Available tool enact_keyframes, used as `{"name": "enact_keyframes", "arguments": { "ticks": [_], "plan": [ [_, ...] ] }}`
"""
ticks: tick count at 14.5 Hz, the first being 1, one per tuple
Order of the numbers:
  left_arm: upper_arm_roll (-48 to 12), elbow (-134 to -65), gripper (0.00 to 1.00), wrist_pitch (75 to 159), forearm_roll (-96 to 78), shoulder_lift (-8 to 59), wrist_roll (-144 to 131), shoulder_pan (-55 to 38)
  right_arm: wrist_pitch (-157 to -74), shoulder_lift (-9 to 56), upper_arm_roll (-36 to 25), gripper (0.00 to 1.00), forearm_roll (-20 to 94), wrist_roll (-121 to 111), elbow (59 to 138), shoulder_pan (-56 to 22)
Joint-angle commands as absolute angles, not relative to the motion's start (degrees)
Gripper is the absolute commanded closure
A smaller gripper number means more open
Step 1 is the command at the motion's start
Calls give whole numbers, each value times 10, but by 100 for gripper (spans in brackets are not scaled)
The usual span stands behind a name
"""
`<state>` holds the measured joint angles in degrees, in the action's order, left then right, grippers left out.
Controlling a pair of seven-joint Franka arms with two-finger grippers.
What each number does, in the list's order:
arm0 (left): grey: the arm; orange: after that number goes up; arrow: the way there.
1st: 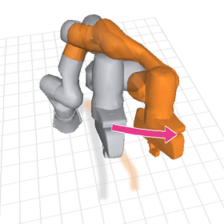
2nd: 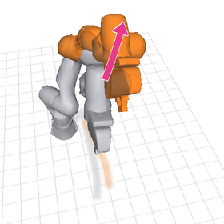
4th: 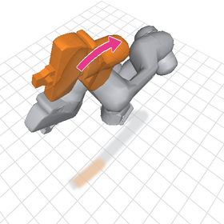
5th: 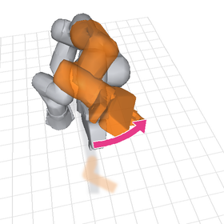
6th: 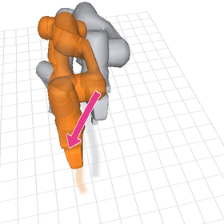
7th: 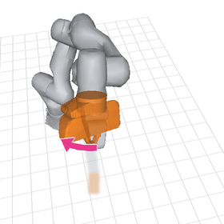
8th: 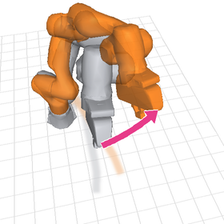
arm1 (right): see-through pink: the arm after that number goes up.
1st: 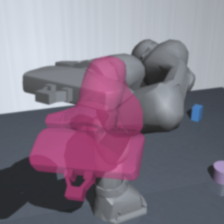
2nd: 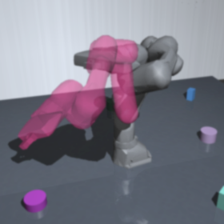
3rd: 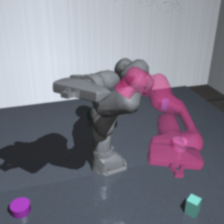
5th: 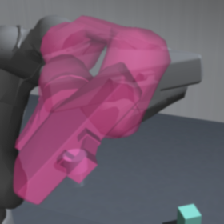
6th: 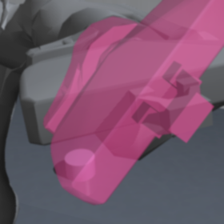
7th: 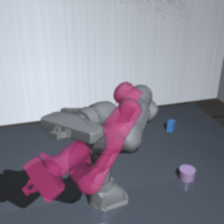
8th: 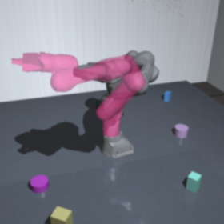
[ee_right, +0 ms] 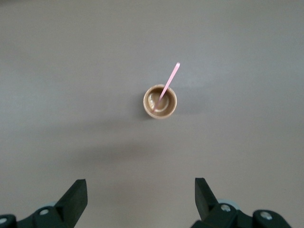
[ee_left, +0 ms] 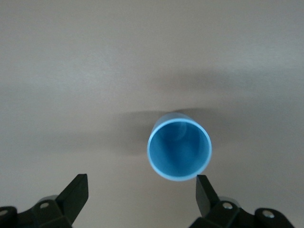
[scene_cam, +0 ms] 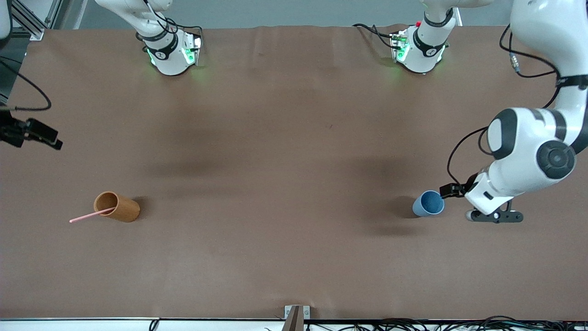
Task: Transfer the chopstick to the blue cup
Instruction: 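Reach the left gripper to the blue cup while the right gripper reaches the chopstick, then grasp the blue cup with the left gripper while the right gripper grasps the chopstick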
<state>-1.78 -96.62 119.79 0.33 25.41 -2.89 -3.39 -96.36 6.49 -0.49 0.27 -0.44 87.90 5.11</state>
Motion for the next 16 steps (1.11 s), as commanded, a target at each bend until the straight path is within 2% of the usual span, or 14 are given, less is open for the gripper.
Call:
{"name": "enact_keyframes", "arguments": {
  "ticks": [1, 4, 5, 9, 11, 12, 14, 16],
  "plan": [
    [-18, -965, 0, 1219, 1, 275, -51, -35, -956, 190, -11, 0, 13, 0, 760, 56],
    [-19, -968, 1, 1262, 1, 308, -52, -37, -958, 284, -36, 3, 53, -4, 690, 58],
    [-19, -969, 6, 1271, 1, 314, -52, -37, -964, 313, -46, 3, 67, -6, 673, 59],
    [-21, -1001, 53, 1293, 2, 314, -51, -37, -1024, 367, -68, 5, 124, -34, 668, 73],
    [-21, -1003, 84, 1294, 4, 315, -39, -37, -1033, 382, -72, 8, 156, -39, 668, 81],
    [-21, -1003, 93, 1294, 7, 315, -38, -38, -1033, 384, -75, 11, 158, -39, 668, 81],
    [-22, -1001, 100, 1294, 10, 314, -34, -39, -1033, 393, -77, 19, 159, -40, 672, 83],
    [-23, -991, 100, 1288, 9, 304, -33, -40, -1033, 398, -78, 29, 160, -39, 672, 82]
  ]
}}
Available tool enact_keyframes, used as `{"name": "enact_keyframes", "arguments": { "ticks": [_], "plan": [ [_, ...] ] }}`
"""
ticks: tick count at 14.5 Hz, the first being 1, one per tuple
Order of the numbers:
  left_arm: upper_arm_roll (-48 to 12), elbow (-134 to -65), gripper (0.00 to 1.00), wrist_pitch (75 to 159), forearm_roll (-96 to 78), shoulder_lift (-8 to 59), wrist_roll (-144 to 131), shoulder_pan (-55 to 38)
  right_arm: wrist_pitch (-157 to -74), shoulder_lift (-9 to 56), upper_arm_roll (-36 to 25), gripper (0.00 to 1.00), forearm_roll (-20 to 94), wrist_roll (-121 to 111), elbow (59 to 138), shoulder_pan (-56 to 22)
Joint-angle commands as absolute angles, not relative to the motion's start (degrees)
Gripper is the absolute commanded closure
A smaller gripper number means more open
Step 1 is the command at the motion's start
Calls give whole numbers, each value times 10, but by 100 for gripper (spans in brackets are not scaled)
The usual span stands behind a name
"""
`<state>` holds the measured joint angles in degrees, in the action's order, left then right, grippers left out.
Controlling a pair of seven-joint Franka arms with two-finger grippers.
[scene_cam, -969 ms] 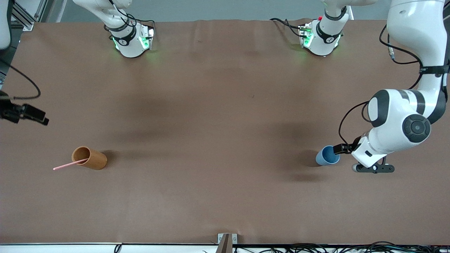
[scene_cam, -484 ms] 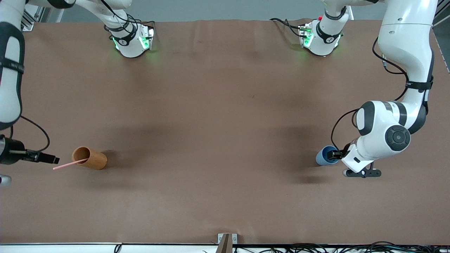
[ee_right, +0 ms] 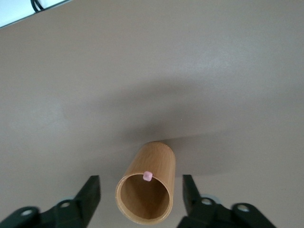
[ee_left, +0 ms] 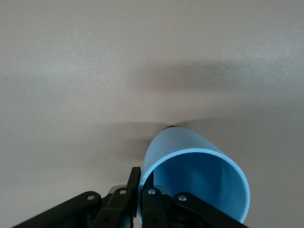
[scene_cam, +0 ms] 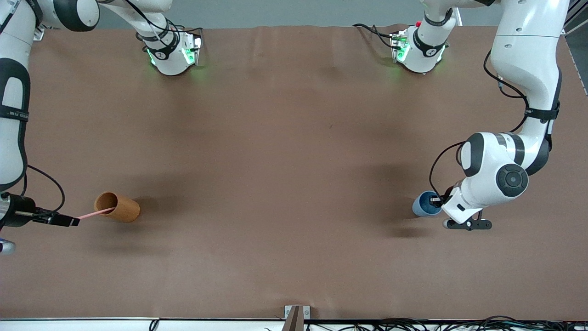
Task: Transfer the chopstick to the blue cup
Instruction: 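Grasp the blue cup with the left gripper while the right gripper grasps the chopstick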
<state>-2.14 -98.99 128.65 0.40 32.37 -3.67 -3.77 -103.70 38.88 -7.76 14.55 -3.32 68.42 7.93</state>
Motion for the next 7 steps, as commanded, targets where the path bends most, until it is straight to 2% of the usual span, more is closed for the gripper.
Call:
{"name": "enact_keyframes", "arguments": {
  "ticks": [1, 4, 7],
  "plan": [
    [-24, -977, 100, 1275, 9, 293, -42, -45, -1034, 400, -78, 35, 160, -39, 673, 83],
    [-52, -904, 100, 1178, 8, 286, -118, -57, -1048, 406, -78, 52, 160, -39, 674, 83],
    [-132, -863, 100, 1120, 10, 282, -269, -57, -1049, 410, -78, 63, 160, -40, 674, 84]
  ]
}}
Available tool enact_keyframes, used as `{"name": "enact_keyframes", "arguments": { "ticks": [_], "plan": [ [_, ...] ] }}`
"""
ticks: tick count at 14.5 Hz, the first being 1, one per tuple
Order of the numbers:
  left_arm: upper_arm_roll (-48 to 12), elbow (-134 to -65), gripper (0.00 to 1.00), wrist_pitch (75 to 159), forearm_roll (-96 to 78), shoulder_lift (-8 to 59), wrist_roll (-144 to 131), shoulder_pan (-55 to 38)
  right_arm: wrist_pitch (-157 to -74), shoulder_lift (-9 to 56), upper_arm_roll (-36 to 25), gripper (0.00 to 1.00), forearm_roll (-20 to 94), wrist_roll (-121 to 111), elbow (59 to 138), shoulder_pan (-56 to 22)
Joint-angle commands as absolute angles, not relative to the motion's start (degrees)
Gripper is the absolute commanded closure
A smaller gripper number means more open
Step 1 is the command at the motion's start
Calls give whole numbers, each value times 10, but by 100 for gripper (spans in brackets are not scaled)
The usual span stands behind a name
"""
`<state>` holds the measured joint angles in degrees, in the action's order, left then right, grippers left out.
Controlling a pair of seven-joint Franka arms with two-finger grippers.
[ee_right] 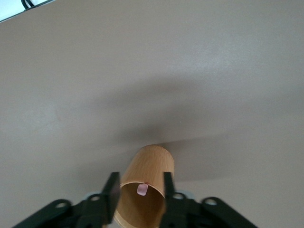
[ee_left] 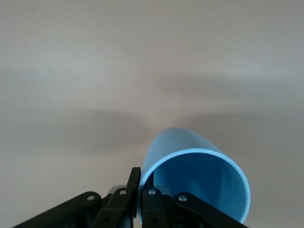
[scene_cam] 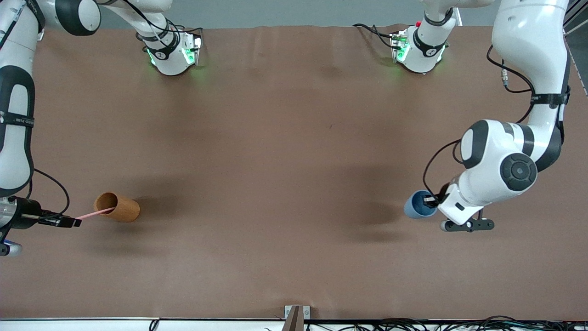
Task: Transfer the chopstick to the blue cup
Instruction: 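Carry the blue cup with the left gripper toward the table center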
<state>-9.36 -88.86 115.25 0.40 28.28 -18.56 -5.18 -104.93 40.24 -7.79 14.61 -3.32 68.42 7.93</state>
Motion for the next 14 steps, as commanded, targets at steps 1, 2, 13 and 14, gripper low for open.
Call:
{"name": "enact_keyframes", "arguments": {
  "ticks": [1, 2, 13, 14],
  "plan": [
    [-156, -862, 100, 1115, 11, 281, -312, -58, -1049, 410, -78, 66, 160, -40, 674, 84],
    [-183, -861, 100, 1115, 14, 282, -357, -62, -1049, 410, -78, 68, 161, -40, 674, 84],
    [-294, -797, 99, 1141, 143, 400, -671, -177, -1045, 402, -78, 93, 163, -40, 692, 81],
    [-293, -797, 99, 1156, 145, 411, -676, -186, -1042, 401, -78, 98, 162, -40, 692, 79]
  ]
}}
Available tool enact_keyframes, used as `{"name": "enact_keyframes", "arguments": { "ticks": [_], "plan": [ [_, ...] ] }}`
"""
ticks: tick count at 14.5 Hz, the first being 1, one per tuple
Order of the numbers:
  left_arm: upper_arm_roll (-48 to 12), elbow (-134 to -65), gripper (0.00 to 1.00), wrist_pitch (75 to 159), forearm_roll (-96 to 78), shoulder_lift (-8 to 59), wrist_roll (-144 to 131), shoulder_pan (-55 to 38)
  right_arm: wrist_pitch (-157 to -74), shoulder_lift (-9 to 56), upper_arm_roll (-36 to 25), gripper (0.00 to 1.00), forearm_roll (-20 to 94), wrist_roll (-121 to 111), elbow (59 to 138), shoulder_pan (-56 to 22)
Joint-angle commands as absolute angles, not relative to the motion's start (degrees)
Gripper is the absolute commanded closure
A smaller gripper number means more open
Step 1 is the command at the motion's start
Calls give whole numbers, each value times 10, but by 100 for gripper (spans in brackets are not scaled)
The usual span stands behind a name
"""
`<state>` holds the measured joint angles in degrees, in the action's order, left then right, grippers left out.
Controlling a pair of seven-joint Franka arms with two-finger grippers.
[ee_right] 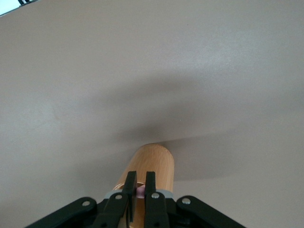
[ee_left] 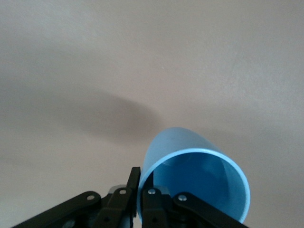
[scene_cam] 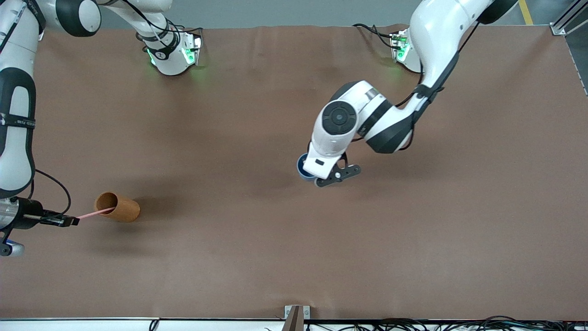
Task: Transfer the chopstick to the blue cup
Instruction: 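Carry the blue cup with the left gripper toward the table center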
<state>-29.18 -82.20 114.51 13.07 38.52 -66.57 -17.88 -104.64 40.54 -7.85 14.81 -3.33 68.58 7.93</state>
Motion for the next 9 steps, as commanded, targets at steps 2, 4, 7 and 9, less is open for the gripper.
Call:
{"name": "enact_keyframes", "arguments": {
  "ticks": [2, 4, 7, 9],
  "plan": [
    [-291, -797, 99, 1195, 164, 436, -694, -195, -1042, 390, -78, 98, 158, -41, 692, 77],
    [-291, -799, 98, 1199, 185, 443, -714, -198, -1039, 368, -77, 98, 156, -40, 693, 76],
    [-291, -802, 97, 1236, 209, 456, -740, -205, -991, 308, -72, 98, 121, -36, 692, 73],
    [-291, -802, 95, 1238, 214, 458, -751, -206, -970, 267, -69, 97, 99, -33, 693, 58]
  ]
}}
